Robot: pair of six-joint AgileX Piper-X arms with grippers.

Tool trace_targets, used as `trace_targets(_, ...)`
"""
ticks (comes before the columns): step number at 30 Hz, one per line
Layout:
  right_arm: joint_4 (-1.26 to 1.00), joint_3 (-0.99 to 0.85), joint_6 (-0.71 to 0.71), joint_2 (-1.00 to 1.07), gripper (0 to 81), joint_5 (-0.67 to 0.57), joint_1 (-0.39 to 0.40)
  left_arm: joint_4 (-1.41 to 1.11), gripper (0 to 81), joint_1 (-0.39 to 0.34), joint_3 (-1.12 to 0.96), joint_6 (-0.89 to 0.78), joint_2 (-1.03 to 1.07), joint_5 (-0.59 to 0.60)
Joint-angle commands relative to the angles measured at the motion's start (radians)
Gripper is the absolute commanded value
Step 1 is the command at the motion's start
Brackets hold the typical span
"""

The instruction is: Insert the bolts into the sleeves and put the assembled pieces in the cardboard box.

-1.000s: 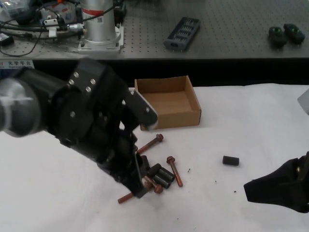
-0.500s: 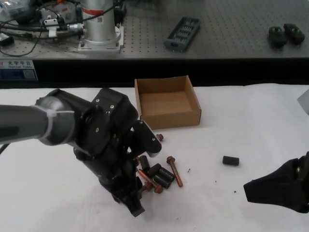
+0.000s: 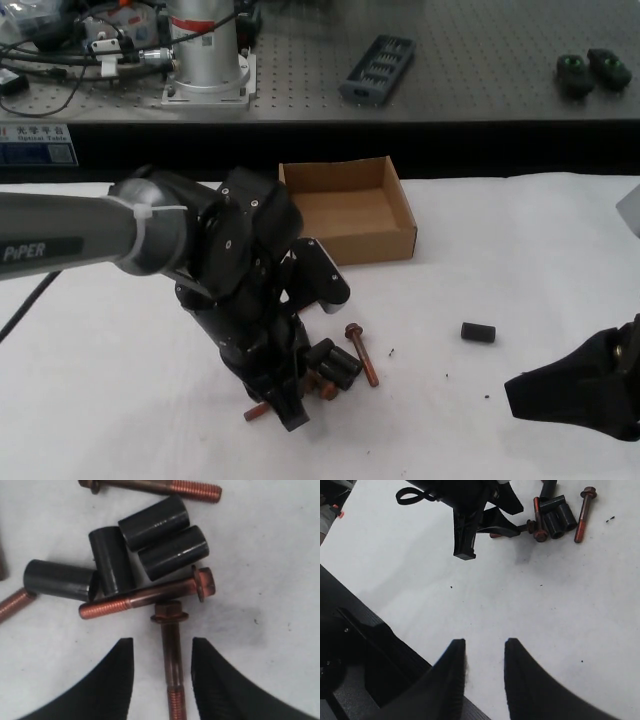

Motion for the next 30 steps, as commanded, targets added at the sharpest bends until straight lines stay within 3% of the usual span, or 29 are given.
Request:
trace_targets(1,-0.008,-0.003,-0.009,0.000,22.1,-0.013,-0.006,0.019,28.8,-0.002,-0.015,0.031,0.002,0.003)
trace_targets(20,0.024,-0.003,-0.009,0.000,22.1,-0.013,-0.006,-0.010,28.1,-0.002,-0.015,0.035,0.071,0.001)
trace_targets(30,0.028,-0.003,-0.009,0.000,22.1,-0.013,-0.006,0.005,0.8,-0.002,-0.015,0.035,0.077,-0.023)
